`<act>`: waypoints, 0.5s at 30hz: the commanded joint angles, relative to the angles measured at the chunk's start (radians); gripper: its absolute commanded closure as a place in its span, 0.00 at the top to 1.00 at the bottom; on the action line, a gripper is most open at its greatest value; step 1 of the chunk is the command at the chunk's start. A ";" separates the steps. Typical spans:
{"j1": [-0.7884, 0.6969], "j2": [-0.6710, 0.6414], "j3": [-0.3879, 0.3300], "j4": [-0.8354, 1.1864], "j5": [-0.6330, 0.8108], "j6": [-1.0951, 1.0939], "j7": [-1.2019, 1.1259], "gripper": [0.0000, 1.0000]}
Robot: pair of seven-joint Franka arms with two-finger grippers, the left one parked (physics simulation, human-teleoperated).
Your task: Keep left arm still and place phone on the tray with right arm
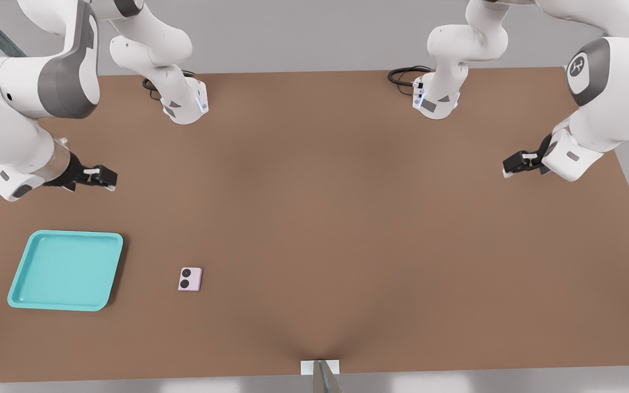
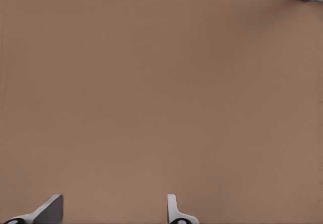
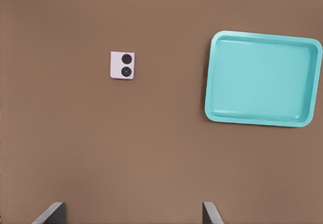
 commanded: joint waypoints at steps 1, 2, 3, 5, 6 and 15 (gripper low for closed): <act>0.000 0.000 0.001 -0.001 0.014 0.060 -0.013 1.00; 0.005 0.012 0.001 -0.001 0.014 0.075 -0.019 1.00; 0.011 0.028 0.004 0.001 0.012 0.097 -0.007 1.00; 0.004 0.106 0.027 0.027 0.012 0.109 -0.005 1.00; 0.007 0.156 0.039 0.030 0.014 0.180 -0.005 1.00; 0.057 0.506 0.065 0.018 0.034 0.617 0.110 1.00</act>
